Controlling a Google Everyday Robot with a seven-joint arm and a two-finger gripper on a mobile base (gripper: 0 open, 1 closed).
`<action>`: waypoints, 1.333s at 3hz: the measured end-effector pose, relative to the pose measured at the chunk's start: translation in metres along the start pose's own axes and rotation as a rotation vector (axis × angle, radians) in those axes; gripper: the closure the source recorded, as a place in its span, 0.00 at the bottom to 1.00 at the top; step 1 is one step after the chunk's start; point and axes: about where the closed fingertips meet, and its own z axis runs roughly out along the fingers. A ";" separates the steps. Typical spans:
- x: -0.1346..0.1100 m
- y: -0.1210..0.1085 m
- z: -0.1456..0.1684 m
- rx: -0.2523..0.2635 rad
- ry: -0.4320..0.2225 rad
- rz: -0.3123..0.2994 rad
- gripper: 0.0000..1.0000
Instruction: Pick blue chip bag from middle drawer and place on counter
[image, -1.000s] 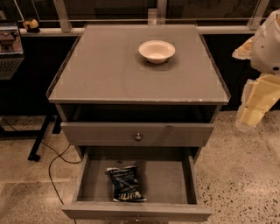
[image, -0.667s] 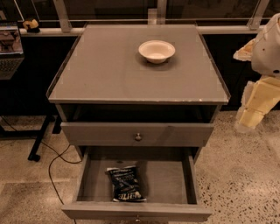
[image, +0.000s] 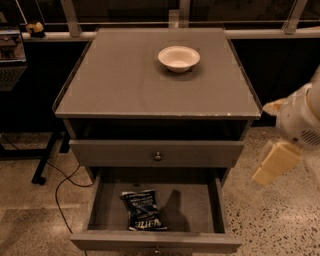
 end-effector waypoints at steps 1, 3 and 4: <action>0.019 0.023 0.057 -0.075 -0.010 0.045 0.00; 0.036 0.026 0.079 -0.105 0.010 0.084 0.00; 0.045 0.033 0.082 -0.103 0.008 0.130 0.00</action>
Offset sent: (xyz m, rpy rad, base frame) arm -0.0094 -0.0106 -0.1223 0.0621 0.1714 -0.0757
